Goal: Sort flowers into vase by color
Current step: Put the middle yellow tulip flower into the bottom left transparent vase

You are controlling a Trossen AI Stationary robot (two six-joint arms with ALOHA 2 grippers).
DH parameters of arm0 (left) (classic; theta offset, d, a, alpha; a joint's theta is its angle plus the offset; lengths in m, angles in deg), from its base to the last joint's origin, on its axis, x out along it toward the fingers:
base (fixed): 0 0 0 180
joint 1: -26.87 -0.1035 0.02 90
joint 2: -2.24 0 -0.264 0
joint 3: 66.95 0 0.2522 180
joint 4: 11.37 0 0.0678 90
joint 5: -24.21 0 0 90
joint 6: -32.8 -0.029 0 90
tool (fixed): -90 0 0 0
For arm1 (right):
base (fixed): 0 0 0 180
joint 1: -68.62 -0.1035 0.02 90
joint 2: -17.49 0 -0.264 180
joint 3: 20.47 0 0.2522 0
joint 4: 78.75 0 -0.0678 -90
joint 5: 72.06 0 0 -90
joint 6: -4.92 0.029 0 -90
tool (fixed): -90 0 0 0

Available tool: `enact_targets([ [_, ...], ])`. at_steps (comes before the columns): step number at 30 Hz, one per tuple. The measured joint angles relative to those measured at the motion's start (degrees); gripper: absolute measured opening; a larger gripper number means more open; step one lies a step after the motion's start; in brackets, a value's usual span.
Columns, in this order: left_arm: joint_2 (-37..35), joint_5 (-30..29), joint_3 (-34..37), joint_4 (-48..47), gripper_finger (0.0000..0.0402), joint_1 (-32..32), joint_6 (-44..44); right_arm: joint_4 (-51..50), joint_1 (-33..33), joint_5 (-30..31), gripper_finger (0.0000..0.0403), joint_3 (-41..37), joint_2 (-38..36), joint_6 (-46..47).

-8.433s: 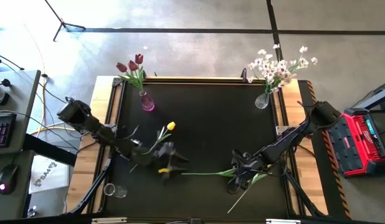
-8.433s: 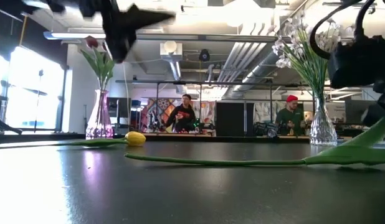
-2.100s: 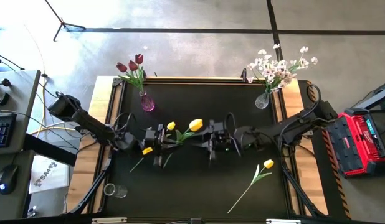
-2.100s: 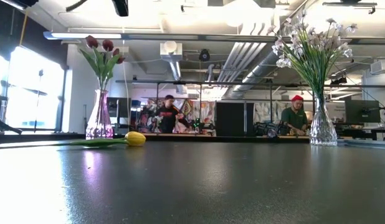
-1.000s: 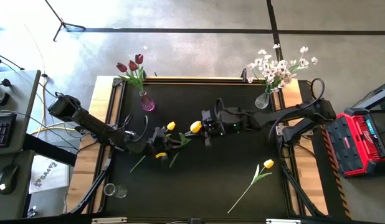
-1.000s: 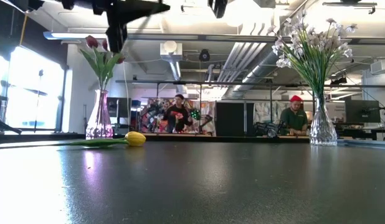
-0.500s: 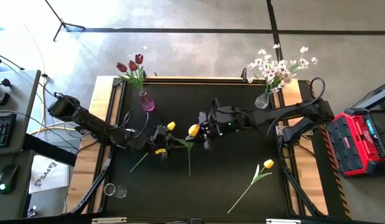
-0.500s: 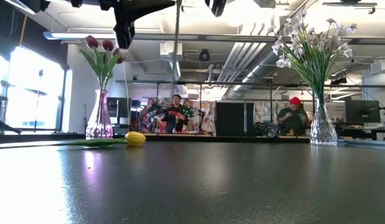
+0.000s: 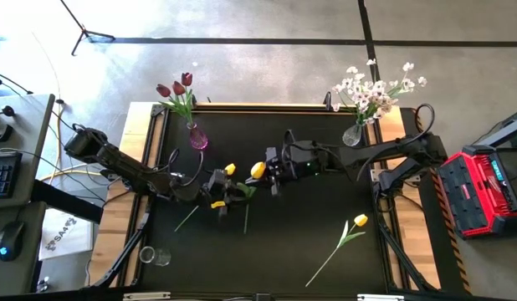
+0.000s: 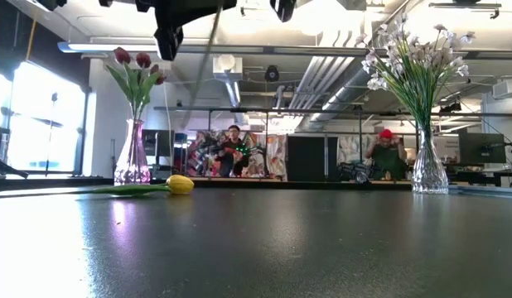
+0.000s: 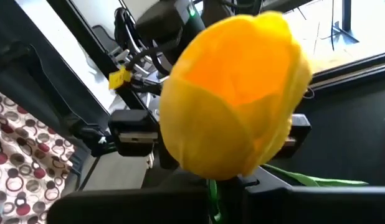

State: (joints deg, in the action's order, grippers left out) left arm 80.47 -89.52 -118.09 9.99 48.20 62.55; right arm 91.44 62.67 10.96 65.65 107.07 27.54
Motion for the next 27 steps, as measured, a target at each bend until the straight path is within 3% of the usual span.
enact_targets([
  [10, 0.0, -0.3, 0.0, 1.2, 0.0063, 0.0, -0.4, -1.8, 0.0, -0.6, 0.0000, 0.0, 0.0, -0.1],
  [16, 0.0, -0.2, 0.0, 1.2, 0.0008, 0.0, -0.1, -2.6, 0.0, -0.8, 0.0007, 0.0, 0.0, 1.9],
  [20, -1.2, -6.0, 0.1, 1.4, 0.0004, 1.7, -0.2, -4.0, 0.4, -0.1, 0.0049, 0.0, 0.0, 3.1],
  [27, -8.7, -16.9, 0.1, -3.3, 0.0001, 9.6, -11.4, -4.0, -0.2, 5.6, 0.0148, 0.0, -4.2, 3.1],
])
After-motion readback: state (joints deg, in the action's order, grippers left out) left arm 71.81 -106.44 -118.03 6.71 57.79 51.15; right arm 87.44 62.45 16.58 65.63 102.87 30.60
